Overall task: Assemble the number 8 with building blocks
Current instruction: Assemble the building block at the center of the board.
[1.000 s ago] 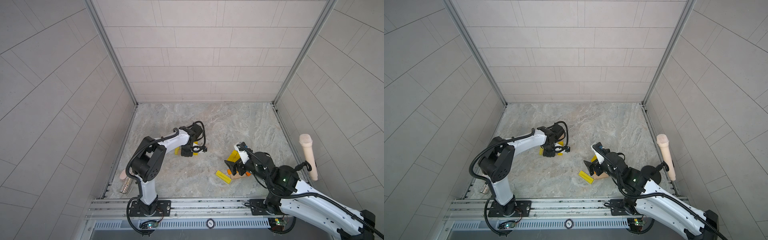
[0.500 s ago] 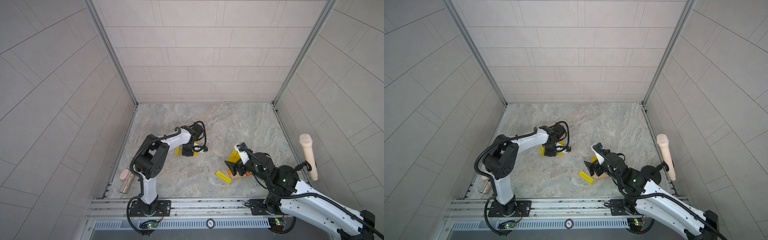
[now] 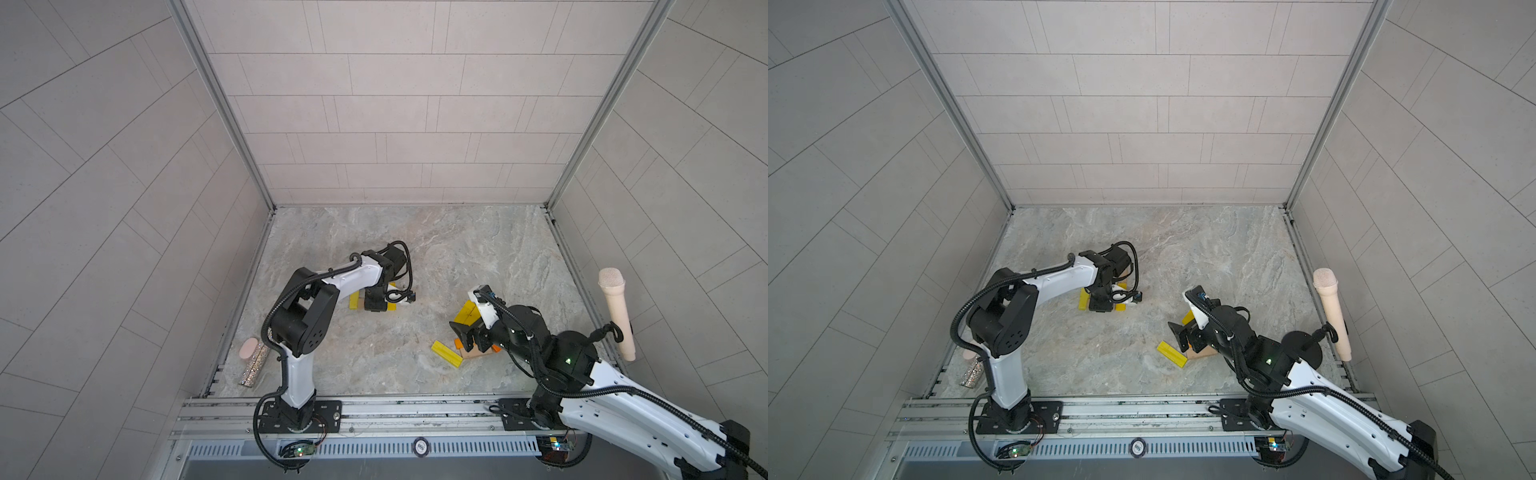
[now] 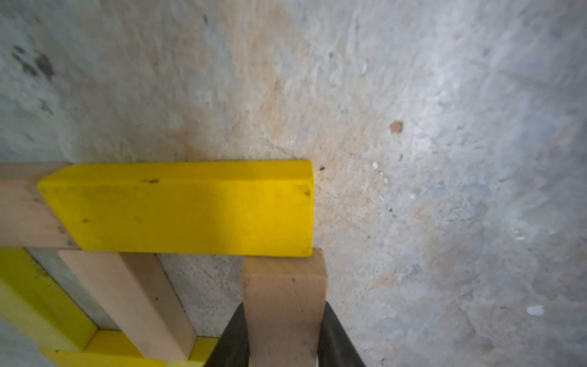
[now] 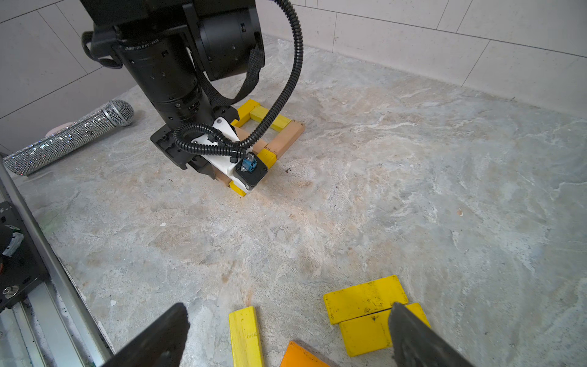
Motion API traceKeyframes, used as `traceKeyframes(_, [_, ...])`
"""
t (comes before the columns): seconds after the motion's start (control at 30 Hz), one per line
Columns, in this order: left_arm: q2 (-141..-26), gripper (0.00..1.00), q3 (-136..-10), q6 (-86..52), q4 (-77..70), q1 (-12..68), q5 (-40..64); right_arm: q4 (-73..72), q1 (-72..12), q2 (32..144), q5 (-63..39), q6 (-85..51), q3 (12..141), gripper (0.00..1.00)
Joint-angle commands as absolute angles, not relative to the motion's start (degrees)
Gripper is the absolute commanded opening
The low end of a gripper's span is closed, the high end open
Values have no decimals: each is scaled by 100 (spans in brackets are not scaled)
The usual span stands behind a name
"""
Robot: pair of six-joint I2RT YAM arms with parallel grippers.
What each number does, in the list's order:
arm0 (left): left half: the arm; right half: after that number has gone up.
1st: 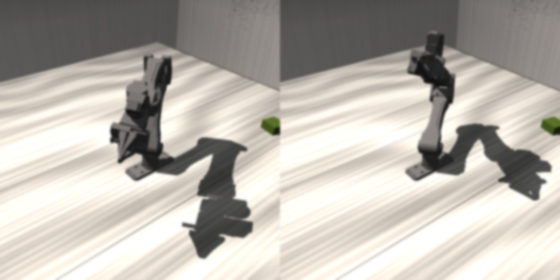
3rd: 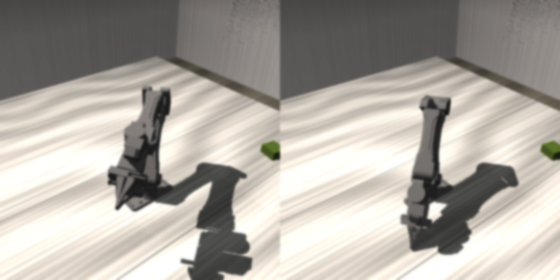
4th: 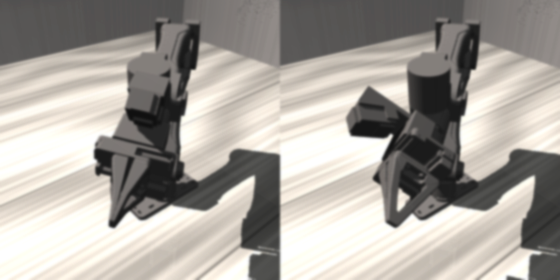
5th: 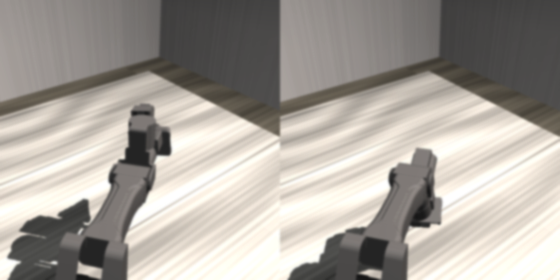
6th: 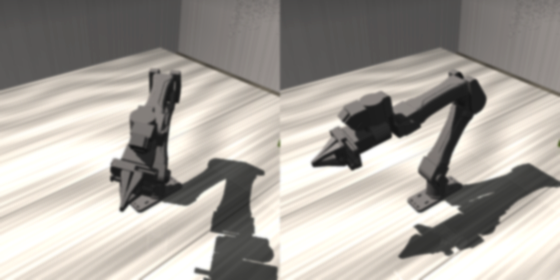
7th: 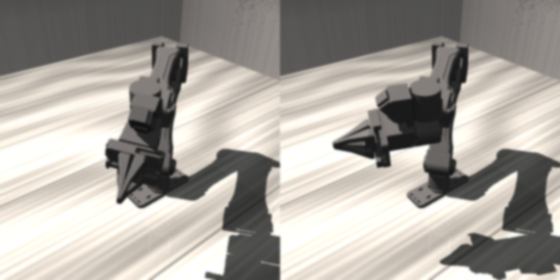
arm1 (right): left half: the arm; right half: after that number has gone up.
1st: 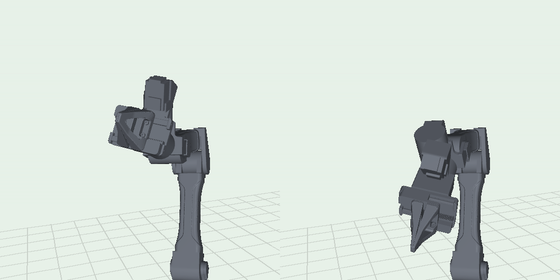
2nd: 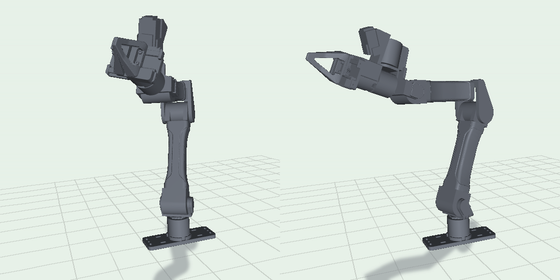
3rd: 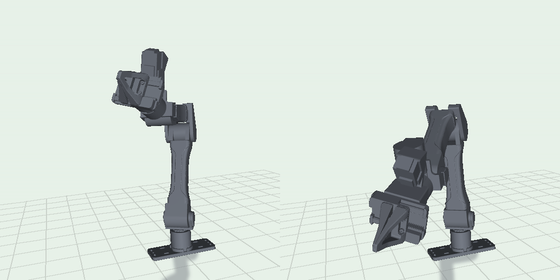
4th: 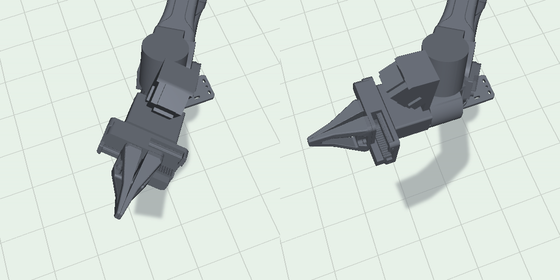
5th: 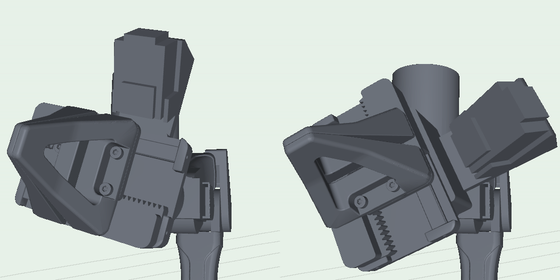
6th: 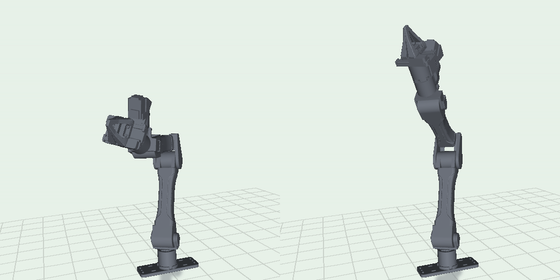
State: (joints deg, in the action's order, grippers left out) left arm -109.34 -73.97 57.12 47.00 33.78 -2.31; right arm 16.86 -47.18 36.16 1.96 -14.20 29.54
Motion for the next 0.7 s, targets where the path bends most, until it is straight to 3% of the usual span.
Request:
traceKeyframes(0.0, [-11030,32,-7555,5871,4845,3341,-114,1562,-4707,3551,273,-1451,2900,100])
traceKeyframes(0.67, [-11118,37,-7695,5879,4855,3330,-66,1556,-4703,3551,290,-1437,2898,100])
